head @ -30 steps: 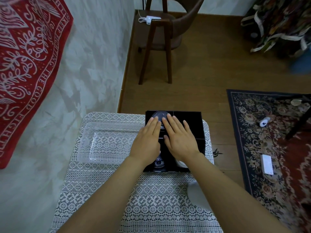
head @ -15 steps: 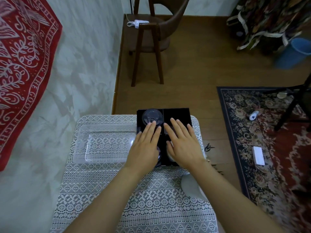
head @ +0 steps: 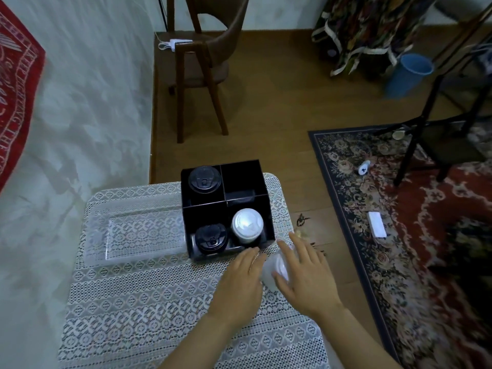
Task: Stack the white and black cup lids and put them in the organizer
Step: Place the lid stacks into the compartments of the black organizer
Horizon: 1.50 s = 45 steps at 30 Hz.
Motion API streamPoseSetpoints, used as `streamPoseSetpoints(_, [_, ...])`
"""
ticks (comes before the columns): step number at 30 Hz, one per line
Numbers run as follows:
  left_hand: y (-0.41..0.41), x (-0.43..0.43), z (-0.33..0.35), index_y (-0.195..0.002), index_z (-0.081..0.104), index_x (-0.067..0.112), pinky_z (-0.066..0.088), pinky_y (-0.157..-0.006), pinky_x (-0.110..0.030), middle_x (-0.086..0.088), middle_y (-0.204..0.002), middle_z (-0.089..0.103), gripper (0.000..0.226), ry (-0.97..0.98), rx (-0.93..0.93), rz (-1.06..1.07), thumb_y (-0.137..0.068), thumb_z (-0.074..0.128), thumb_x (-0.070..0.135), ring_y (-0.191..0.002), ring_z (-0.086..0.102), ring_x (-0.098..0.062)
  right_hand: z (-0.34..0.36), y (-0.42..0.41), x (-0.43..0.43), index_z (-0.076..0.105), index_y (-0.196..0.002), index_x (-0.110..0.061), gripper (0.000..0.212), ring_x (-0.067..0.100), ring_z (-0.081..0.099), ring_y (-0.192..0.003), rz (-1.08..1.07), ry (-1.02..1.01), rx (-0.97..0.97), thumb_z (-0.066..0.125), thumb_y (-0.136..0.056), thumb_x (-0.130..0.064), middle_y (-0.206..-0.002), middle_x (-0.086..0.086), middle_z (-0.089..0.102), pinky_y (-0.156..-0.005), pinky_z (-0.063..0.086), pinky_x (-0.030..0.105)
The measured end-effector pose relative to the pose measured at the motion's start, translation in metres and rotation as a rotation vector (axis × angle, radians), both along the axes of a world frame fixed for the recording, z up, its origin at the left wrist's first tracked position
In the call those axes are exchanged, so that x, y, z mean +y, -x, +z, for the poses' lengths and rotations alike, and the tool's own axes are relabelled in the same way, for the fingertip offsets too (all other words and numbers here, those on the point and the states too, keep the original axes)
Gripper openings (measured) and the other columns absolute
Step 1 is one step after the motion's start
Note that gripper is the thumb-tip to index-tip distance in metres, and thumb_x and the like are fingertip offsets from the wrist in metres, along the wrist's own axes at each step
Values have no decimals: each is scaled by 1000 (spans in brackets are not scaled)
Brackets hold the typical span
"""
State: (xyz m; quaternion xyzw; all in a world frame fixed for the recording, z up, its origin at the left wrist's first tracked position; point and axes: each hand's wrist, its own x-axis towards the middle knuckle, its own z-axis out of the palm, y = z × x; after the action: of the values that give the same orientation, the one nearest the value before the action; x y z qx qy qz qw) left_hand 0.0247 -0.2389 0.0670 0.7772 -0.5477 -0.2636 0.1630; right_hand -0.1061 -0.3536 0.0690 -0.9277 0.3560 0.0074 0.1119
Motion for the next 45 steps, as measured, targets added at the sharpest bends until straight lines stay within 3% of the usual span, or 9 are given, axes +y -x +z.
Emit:
streamPoseSetpoints(7, [28,11,-40,-148,29,22,29,-110,-21,11,-147,32,47,-59,241,181,-102,36,20,-135,28,-4,-20,16,8,41,-144,-20,65,31,32,-138,-26,-25,-107,40,-92,-57,-150,12,40,-88,54,43])
streamPoseSetpoints(14, [44,-20,-65,-146,34,19,29,-106,-25,1,-147,39,42,-212,752,625,-106,29,31,-136,37,-16,-26,18,5,46,-144,-22,71,29,40,-123,-11,2,-168,49,-81,-55,-135,10,43,-61,58,32])
streamPoseSetpoints(18, [44,-40,-70,-99,60,24,44,-76,-25,3,-102,66,31,-247,901,712,-102,30,25,-89,59,-11,-29,20,5,48,-142,-24,69,27,43,-120,-13,12,-189,49,-80,-54,-133,6,46,-60,57,29])
streamPoseSetpoints(21, [42,-51,-75,-83,59,16,39,-64,-27,-1,-76,62,27,-303,980,867,-94,36,25,-67,51,-16,-29,21,3,50,-140,-26,66,25,43,-121,-15,6,-230,49,-79,-53,-133,4,46,-59,56,28])
streamPoseSetpoints(28, [41,-61,-70,-111,61,13,41,-66,-26,-12,-111,66,33,-410,1126,1086,-98,40,35,-83,53,-17,-38,32,-2,44,-140,-32,65,23,40,-124,-38,-23,-305,52,-78,-53,-138,0,43,-60,56,27])
streamPoseSetpoints(32, [43,-64,-71,-106,63,15,41,-70,-28,-10,-105,64,30,-388,1138,1114,-97,41,34,-84,51,-18,-43,40,-2,43,-140,-31,65,24,39,-125,-46,-41,-351,54,-80,-52,-141,1,42,-76,53,35])
streamPoseSetpoints(37, [45,-69,-69,-106,63,9,43,-64,-29,-14,-109,65,29,-368,1134,1140,-97,42,26,-85,56,-19,-41,38,0,43,-136,-26,62,26,44,-125,-65,-56,-407,55,-80,-51,-141,-2,42,-73,55,31])
streamPoseSetpoints(40, [49,-71,-68,-108,63,6,53,-76,-38,-16,-105,68,31,-357,1189,1166,-97,41,25,-97,63,-28,-43,39,4,44,-133,-22,61,28,47,-128,-42,-80,-459,58,-81,-51,-144,-2,42,-85,49,31])
streamPoseSetpoints(45, [54,-76,-67,-107,64,7,58,-70,-38,-17,-97,71,33,-332,1271,1239,-98,41,29,-88,68,-30,-45,43,8,36,-141,-43,60,20,33,-137,-108,-224,-527,54,-87,-61,-153,-5,29,-102,30,24])
